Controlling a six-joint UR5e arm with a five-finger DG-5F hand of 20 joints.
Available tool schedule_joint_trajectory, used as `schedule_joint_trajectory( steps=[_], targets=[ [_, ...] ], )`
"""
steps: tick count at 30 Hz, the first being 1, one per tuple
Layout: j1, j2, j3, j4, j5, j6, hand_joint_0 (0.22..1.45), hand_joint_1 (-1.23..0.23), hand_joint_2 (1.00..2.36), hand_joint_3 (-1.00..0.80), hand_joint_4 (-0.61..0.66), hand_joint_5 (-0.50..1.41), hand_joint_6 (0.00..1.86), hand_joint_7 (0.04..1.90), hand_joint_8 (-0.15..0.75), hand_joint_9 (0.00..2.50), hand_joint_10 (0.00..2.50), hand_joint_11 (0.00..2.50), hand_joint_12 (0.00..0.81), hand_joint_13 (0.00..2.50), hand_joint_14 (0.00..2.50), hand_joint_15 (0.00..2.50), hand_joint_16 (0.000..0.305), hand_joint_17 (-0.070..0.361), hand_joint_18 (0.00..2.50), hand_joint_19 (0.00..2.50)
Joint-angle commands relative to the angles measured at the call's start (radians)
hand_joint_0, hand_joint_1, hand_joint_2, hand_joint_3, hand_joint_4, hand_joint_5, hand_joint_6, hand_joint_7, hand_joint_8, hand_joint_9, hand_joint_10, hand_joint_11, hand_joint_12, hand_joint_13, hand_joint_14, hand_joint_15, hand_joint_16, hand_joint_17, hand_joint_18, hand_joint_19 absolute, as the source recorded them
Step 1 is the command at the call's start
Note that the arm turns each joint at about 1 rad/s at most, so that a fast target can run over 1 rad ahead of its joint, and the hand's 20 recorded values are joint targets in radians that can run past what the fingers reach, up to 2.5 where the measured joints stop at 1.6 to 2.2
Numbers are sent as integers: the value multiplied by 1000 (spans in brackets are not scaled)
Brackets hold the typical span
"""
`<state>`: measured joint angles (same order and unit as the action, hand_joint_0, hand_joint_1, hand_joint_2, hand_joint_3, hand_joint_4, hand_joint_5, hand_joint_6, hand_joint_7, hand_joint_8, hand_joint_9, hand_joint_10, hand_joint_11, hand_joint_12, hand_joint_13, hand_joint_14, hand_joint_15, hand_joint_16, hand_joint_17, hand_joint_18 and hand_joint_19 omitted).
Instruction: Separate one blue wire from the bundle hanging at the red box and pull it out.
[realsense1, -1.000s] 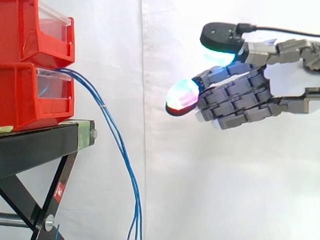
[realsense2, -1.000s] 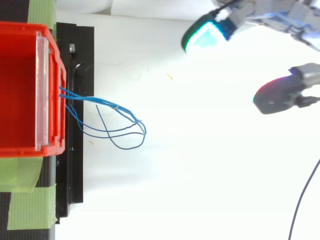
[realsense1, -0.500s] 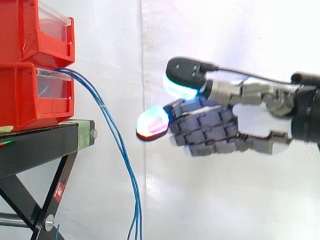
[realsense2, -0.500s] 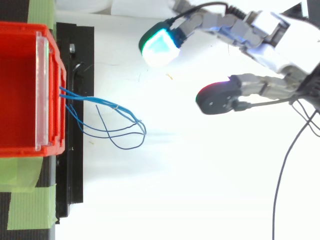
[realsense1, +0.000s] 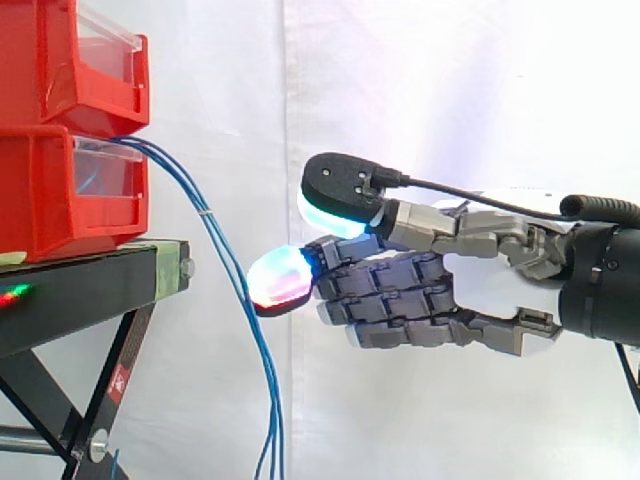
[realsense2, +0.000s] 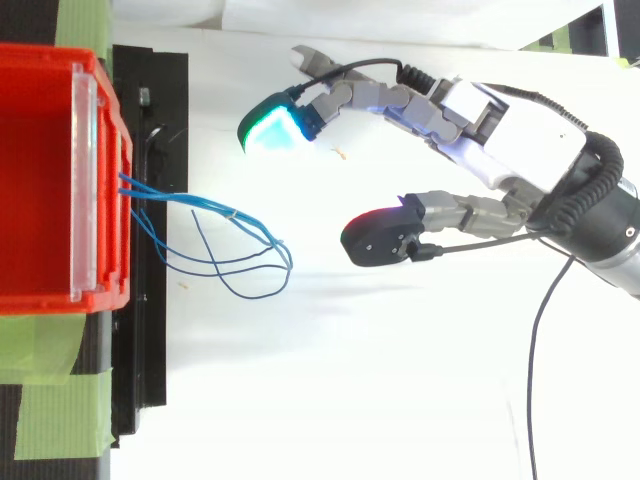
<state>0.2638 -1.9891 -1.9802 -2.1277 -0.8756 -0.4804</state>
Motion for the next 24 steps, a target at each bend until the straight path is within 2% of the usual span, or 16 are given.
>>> schedule_joint_trajectory(
  steps=[1, 7, 9, 12, 18, 24],
  targets=[
    [11, 0, 7, 6, 14, -17, 504, -489, 1000, -500, 277, -255, 502, 733, 272, 40, 0, 8, 354, 0, 3, 102, 62, 139, 0, 146],
    [31, 0, 15, 8, 46, -53, 507, -526, 1000, -500, 256, -254, 502, 777, 271, 47, 0, 27, 353, 0, 3, 108, 61, 138, 0, 144],
    [48, 0, 24, 15, 63, -69, 513, -548, 1000, -500, 256, -253, 502, 781, 268, 50, 0, 27, 350, 0, 2, 99, 61, 138, 0, 143],
    [54, 0, 35, 17, 76, -90, 530, -574, 1000, -500, 254, -244, 502, 784, 262, 68, 0, 35, 346, 0, 2, 101, 60, 135, 0, 139],
    [75, 0, 38, 3, 99, -75, 539, -597, 1000, -500, 251, -240, 502, 784, 260, 73, 0, 41, 343, 0, 3, 99, 59, 133, 0, 143],
    [98, 0, 38, 15, 138, -104, 536, -585, 1000, -500, 261, -238, 502, 785, 264, 81, 0, 40, 345, 0, 2, 102, 59, 133, 0, 148]
  ],
)
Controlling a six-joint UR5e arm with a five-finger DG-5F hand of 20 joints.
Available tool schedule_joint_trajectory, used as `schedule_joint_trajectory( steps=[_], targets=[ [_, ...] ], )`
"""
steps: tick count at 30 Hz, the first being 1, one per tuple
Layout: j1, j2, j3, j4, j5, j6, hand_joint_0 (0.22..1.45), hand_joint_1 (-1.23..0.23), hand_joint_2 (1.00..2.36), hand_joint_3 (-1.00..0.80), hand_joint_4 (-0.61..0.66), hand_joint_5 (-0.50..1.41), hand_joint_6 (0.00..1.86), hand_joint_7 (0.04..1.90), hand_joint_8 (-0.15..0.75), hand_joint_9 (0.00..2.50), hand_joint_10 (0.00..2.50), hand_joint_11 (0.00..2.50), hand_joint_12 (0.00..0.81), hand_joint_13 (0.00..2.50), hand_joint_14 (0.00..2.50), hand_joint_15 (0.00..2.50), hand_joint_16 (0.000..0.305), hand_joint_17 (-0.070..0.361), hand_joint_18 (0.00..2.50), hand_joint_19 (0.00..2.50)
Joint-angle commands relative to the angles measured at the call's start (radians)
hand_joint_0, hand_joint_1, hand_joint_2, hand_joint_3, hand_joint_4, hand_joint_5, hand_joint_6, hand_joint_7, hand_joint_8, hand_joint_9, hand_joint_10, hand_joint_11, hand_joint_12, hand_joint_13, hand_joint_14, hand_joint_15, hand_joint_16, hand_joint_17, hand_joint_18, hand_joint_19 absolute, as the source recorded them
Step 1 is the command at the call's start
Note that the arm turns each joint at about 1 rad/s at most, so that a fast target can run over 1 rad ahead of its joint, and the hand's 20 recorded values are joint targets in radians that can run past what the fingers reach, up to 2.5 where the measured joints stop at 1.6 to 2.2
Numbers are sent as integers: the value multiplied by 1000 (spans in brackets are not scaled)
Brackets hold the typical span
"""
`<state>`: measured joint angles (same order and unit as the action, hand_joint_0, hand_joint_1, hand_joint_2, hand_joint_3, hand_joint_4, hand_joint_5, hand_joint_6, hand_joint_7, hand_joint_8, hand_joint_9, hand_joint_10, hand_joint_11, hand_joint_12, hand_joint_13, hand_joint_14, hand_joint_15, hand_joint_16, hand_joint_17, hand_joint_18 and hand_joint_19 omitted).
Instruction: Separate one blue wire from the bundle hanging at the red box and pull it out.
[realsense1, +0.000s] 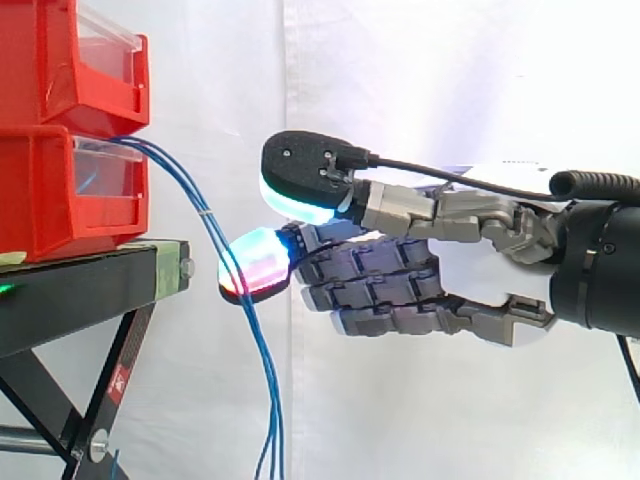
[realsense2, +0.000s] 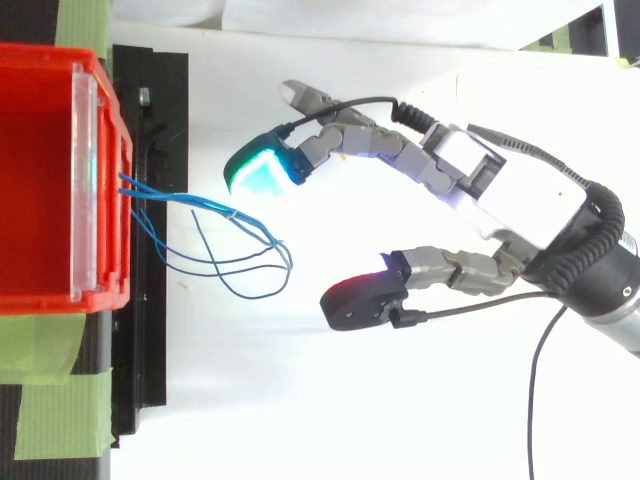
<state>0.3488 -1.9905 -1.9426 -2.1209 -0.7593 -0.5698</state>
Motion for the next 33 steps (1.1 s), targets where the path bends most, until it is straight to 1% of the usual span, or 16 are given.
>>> schedule_joint_trajectory(
  steps=[1, 4, 8, 9, 14, 15, 20, 22, 24, 28, 30, 31, 32, 33],
  targets=[
    [16, 1, -1, 13, 25, -16, 537, -583, 1000, -500, 261, -237, 502, 781, 264, 82, 0, 46, 345, 0, 2, 98, 59, 133, 0, 149],
    [21, 1, -1, 25, 28, -19, 534, -574, 1000, -500, 268, -237, 502, 785, 264, 83, 0, 40, 346, 0, 3, 103, 59, 134, 0, 151],
    [22, 1, -1, 44, 28, -33, 533, -565, 1000, -500, 272, -237, 502, 784, 267, 86, 0, 42, 346, 0, 3, 102, 59, 133, 0, 148],
    [22, 1, -1, 55, 31, -53, 532, -565, 1000, -500, 273, -237, 502, 786, 267, 87, 0, 43, 346, 0, 4, 102, 59, 133, 0, 157],
    [22, -1, -1, 48, 32, -56, 532, -560, 1000, -500, 277, -236, 502, 786, 268, 90, 0, 43, 349, 0, 3, 105, 59, 134, 0, 158],
    [22, -1, -1, 48, 28, -58, 532, -560, 1000, -500, 277, -236, 502, 786, 269, 94, 0, 45, 349, 0, 2, 105, 59, 133, 0, 156],
    [9, -1, -1, 52, 21, -85, 532, -559, 1000, -500, 280, -234, 502, 785, 272, 100, 1, 46, 349, 0, 4, 106, 59, 134, 0, 158],
    [1, -1, -1, 52, 20, -87, 532, -556, 1000, -500, 282, -234, 502, 787, 273, 103, 0, 46, 350, 0, 2, 107, 59, 134, 0, 158],
    [-2, -1, -1, 53, 20, -88, 532, -557, 1000, -500, 283, -234, 502, 785, 275, 108, 0, 54, 350, 0, 4, 104, 59, 134, 0, 164],
    [-2, -1, -1, 62, 18, -96, 532, -557, 1000, -500, 286, -233, 502, 787, 275, 114, 0, 51, 352, 0, 2, 107, 59, 133, 0, 161],
    [-2, -1, -1, 75, 20, -111, 532, -557, 1000, -500, 291, -232, 502, 784, 276, 115, 0, 52, 353, 0, 4, 106, 59, 133, 0, 160],
    [-2, -21, 4, 82, 20, -117, 533, -556, 1000, -500, 290, -231, 502, 784, 276, 115, 0, 49, 353, 0, 3, 107, 59, 133, 0, 160],
    [-4, -28, 7, 85, 18, -116, 533, -557, 1000, -500, 289, -232, 502, 785, 277, 117, 2, 50, 353, 0, 2, 103, 59, 133, 0, 166],
    [-7, -54, 14, 93, 18, -108, 534, -556, 1000, -500, 290, -231, 502, 786, 277, 119, 1, 51, 353, 0, 2, 104, 59, 133, 0, 173]
  ],
)
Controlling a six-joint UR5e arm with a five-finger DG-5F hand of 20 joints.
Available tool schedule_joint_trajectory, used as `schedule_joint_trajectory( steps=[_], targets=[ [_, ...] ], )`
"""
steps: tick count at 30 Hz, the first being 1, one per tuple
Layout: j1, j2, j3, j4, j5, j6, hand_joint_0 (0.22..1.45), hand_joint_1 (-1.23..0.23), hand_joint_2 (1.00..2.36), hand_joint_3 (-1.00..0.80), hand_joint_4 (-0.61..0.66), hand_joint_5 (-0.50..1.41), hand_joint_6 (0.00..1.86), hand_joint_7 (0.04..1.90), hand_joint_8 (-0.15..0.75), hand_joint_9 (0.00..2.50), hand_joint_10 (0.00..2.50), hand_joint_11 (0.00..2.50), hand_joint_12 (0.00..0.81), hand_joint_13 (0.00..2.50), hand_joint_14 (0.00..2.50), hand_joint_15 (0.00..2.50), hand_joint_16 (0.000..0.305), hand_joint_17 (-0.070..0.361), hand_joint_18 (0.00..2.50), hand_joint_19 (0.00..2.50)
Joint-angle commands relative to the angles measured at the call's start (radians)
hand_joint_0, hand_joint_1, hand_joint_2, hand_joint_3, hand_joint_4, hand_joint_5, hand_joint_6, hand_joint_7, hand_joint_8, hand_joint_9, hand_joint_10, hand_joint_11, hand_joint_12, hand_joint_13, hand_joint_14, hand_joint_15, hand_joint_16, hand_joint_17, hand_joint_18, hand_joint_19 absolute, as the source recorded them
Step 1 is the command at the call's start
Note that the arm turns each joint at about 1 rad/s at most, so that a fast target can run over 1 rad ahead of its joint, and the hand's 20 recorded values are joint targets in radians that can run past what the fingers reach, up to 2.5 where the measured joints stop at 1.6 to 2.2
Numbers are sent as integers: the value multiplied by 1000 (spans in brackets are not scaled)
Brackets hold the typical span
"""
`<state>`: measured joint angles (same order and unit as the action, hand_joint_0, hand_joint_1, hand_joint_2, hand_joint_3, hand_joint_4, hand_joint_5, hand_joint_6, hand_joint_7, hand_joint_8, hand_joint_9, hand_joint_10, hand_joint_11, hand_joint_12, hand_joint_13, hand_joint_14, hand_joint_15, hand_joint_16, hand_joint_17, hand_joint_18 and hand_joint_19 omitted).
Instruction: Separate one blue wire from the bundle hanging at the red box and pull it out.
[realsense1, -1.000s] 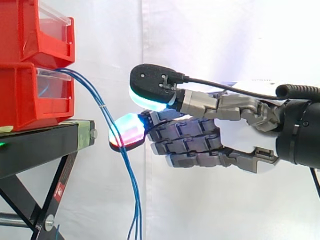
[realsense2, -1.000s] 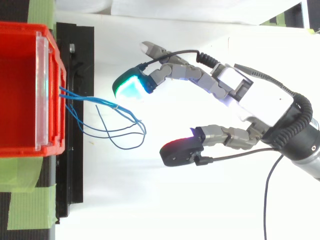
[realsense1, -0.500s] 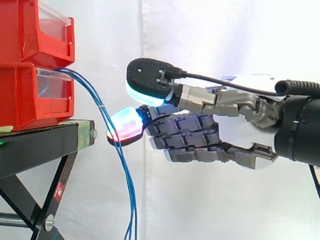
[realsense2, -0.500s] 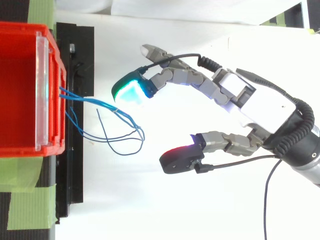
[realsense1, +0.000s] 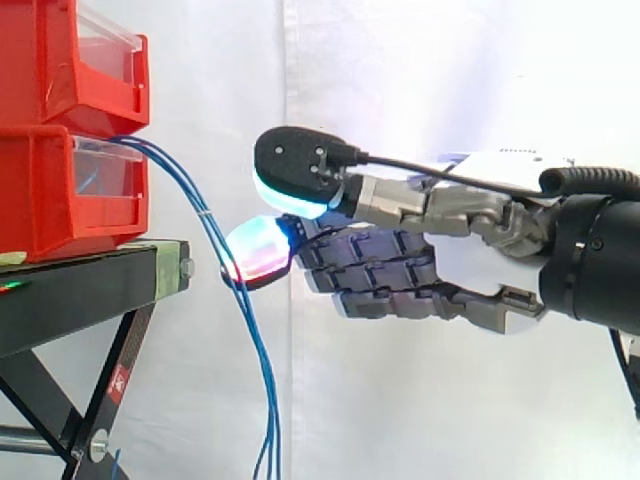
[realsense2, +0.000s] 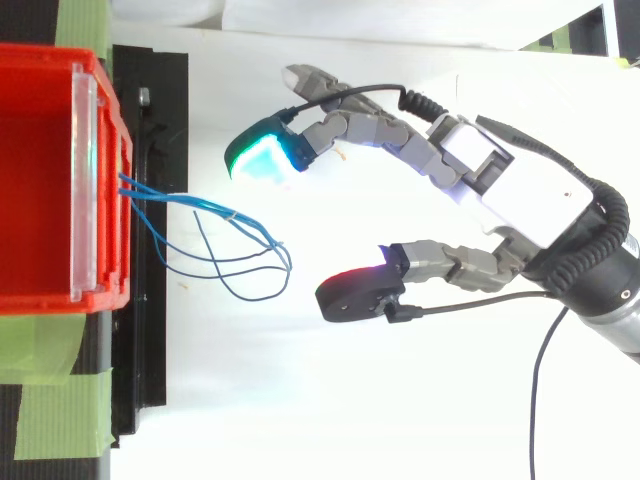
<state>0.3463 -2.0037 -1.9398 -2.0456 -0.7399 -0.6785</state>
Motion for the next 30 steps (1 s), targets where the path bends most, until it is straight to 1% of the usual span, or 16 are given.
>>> schedule_joint_trajectory(
  steps=[1, 3, 4, 6, 8, 10, 12, 13, 16, 22, 23, 24, 25, 26, 28, 30],
  targets=[
    [-7, -55, 19, 22, -3, 5, 534, -555, 1000, -500, 292, -231, 502, 789, 278, 122, 0, 62, 353, 0, 3, 104, 59, 133, 0, 168],
    [-10, -79, 36, 27, -9, 23, 536, -560, 1000, -500, 296, -229, 502, 796, 277, 123, 3, 60, 353, 0, 2, 107, 59, 133, 0, 175],
    [-13, -99, 51, 32, -16, 48, 536, -559, 1000, -500, 298, -228, 503, 801, 277, 124, 1, 61, 353, 0, 3, 108, 59, 133, 0, 169],
    [-18, -99, 70, 21, -29, 70, 537, -562, 1000, -500, 303, -225, 503, 810, 278, 134, 1, 66, 353, 0, 3, 108, 59, 133, 0, 168],
    [-21, -99, 79, 2, -38, 79, 537, -598, 1000, -500, 329, -213, 502, 815, 289, 188, 0, 38, 364, 0, 0, 82, 61, 137, 0, 127],
    [-20, -99, 93, -33, -50, 88, 538, -597, 1000, -500, 327, -211, 503, 828, 288, 194, 0, 40, 363, 0, 1, 81, 61, 137, 0, 130],
    [-23, -99, 111, -77, -59, 106, 539, -600, 1000, -500, 348, -199, 503, 883, 293, 208, 0, 58, 365, 0, 2, 77, 61, 137, 0, 129],
    [-23, -99, 119, -107, -65, 126, 539, -601, 1000, -500, 349, -196, 503, 902, 292, 209, 0, 57, 365, 0, 2, 79, 61, 137, 0, 135],
    [-23, -98, 127, -139, -76, 152, 542, -605, 1000, -500, 357, -183, 503, 969, 294, 234, 0, 74, 365, 0, 2, 86, 60, 135, 0, 129],
    [-23, -98, 127, -191, -111, 218, 548, -603, 1000, -500, 335, -174, 503, 1072, 297, 258, 2, 93, 364, 0, 2, 88, 59, 133, 0, 130],
    [-23, -92, 127, -202, -122, 235, 549, -603, 1000, -500, 323, -173, 503, 1085, 298, 262, 2, 104, 365, 0, 2, 90, 59, 134, 0, 134],
    [-23, -76, 127, -219, -130, 254, 549, -603, 1000, -500, 321, -173, 503, 1095, 298, 263, 2, 104, 364, 0, 0, 87, 59, 134, 0, 131],
    [-23, -76, 127, -219, -130, 254, 549, -603, 1000, -500, 317, -172, 503, 1100, 298, 264, 2, 110, 365, 0, 2, 87, 60, 134, 0, 132],
    [-23, -60, 127, -242, -134, 257, 549, -603, 1000, -500, 311, -172, 503, 1108, 298, 264, 3, 112, 364, 0, 2, 90, 59, 134, 0, 138],
    [-23, -44, 127, -265, -134, 254, 549, -604, 1000, -500, 309, -173, 503, 1100, 298, 264, 2, 112, 365, 0, 2, 90, 59, 134, 0, 138],
    [-23, -9, 127, -315, -131, 244, 549, -603, 1000, -500, 314, -177, 502, 1085, 297, 262, 2, 114, 365, 0, 3, 93, 59, 134, 0, 135]
  ],
)
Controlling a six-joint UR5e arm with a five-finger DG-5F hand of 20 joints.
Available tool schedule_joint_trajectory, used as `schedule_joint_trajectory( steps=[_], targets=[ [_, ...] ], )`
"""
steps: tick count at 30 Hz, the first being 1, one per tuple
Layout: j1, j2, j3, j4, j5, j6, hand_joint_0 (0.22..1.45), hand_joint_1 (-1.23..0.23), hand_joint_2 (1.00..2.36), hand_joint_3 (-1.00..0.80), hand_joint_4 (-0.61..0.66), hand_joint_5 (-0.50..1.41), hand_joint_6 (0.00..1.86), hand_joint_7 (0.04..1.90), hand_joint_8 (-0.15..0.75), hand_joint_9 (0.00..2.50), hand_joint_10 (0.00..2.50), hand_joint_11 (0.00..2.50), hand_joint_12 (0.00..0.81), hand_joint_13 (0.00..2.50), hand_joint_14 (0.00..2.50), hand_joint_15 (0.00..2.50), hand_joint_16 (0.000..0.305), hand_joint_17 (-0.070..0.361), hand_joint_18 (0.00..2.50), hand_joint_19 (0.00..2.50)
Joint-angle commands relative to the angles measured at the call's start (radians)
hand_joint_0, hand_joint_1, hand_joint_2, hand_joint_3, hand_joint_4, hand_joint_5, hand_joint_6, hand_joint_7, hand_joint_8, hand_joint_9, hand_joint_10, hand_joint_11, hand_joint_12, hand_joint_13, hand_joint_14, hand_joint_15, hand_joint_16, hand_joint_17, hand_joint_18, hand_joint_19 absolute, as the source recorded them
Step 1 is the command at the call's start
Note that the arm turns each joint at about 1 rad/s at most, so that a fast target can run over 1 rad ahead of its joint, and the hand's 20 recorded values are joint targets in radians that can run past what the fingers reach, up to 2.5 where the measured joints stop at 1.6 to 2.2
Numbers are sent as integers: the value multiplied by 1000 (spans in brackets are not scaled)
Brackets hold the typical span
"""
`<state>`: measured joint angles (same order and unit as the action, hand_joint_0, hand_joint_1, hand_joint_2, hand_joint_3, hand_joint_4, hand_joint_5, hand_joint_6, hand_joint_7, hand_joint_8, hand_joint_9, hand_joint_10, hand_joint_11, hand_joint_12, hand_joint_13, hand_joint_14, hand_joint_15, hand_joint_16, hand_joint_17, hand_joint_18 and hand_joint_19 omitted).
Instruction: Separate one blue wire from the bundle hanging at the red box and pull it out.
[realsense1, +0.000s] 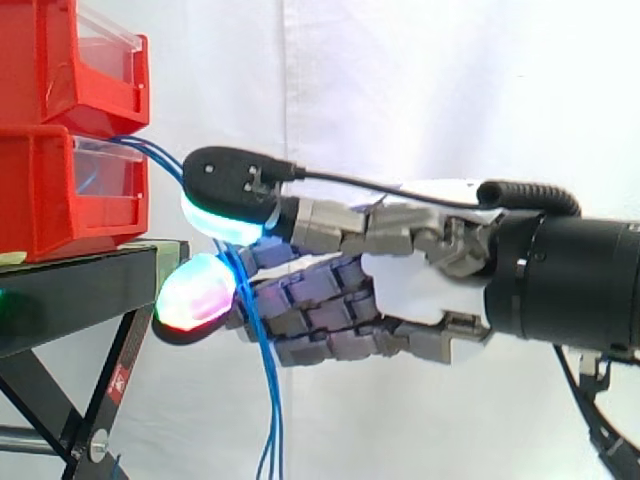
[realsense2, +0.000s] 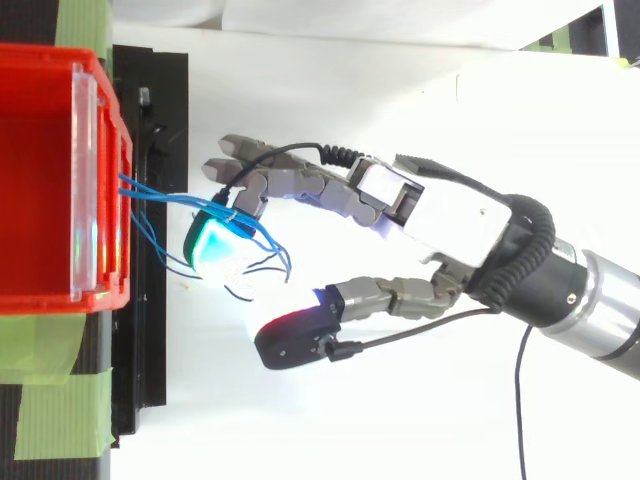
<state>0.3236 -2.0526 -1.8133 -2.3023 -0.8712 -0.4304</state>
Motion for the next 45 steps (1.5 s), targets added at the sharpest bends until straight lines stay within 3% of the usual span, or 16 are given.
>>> schedule_joint_trajectory(
  steps=[1, 5, 14, 24, 45],
  targets=[
    [0, 49, 0, -75, 0, -7, 549, -603, 1000, -500, 320, -178, 503, 1079, 298, 260, 2, 119, 365, 0, 2, 94, 59, 134, 0, 137],
    [-6, 57, 0, -120, 0, -2, 548, -602, 1000, -500, 329, -184, 503, 1028, 298, 258, 4, 109, 365, 0, 2, 93, 60, 134, 0, 137],
    [-43, 57, 0, -121, -8, 9, 545, -587, 1000, -500, 335, -189, 503, 982, 298, 255, 2, 102, 366, 0, 2, 90, 59, 134, 0, 144],
    [-71, 57, 3, -22, -26, -24, 545, -575, 1000, -500, 339, -190, 503, 983, 299, 255, 2, 106, 367, 0, 2, 91, 60, 134, 0, 150],
    [-77, 57, 31, -16, -40, -70, 580, -611, 1000, -500, 283, -160, 502, 1179, 304, 313, 4, 157, 365, 17, 2, 93, 58, 131, 0, 154]
  ],
)
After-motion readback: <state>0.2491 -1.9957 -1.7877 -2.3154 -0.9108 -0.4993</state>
